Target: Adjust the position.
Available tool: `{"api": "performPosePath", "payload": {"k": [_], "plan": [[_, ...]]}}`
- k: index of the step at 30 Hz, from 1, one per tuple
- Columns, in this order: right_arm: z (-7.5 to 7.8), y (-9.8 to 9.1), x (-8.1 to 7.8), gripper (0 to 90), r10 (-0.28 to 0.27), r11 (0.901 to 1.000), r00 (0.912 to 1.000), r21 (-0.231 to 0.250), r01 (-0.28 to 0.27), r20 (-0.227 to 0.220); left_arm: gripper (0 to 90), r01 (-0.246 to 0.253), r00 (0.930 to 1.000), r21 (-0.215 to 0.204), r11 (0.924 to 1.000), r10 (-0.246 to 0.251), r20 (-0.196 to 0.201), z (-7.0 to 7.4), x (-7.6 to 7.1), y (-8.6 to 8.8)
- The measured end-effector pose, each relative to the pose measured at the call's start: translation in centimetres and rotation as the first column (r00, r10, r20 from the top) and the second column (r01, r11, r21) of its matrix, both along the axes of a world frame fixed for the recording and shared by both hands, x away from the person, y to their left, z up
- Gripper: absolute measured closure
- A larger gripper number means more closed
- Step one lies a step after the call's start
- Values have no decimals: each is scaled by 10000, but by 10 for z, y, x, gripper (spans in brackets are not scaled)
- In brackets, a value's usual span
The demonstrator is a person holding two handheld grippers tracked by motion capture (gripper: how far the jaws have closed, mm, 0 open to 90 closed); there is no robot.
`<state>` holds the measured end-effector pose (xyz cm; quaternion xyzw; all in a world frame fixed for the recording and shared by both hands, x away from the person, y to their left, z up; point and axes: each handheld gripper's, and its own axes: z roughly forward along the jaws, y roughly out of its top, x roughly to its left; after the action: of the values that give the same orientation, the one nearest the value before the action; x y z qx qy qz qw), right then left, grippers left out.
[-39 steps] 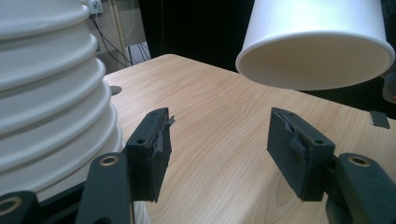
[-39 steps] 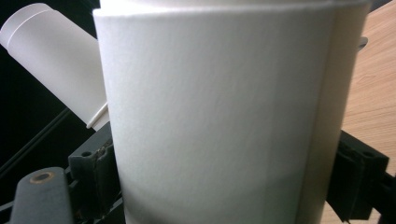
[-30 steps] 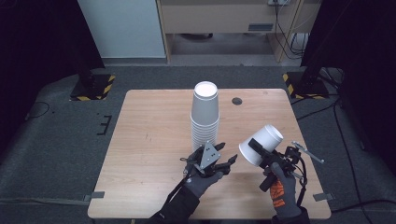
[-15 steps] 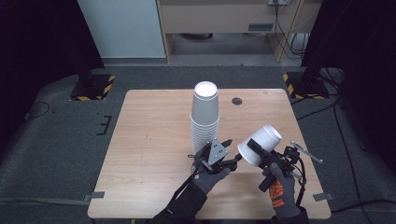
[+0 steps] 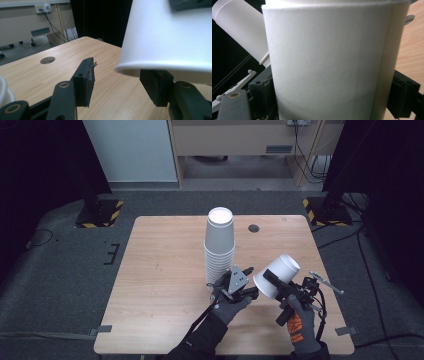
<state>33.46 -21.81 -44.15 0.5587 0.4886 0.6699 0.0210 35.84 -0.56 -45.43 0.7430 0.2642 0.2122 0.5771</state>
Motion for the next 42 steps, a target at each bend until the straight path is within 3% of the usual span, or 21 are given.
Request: {"api": "performPosePath", "payload": {"k": [9,28,42], "plan": [[-1,2,0,149,75,10000,10000,-12,-75,-41,542,-58,9996,-244,9997,65,258,1,-2,-4],[-3,5,2,142,295,9995,9994,77,-294,-189,775,-205,9977,-113,9997,212,639,-2,-6,0],[-4,4,3,139,240,9997,9997,-13,-240,33,825,19,9981,-102,9999,-12,609,-5,-13,4]]}}
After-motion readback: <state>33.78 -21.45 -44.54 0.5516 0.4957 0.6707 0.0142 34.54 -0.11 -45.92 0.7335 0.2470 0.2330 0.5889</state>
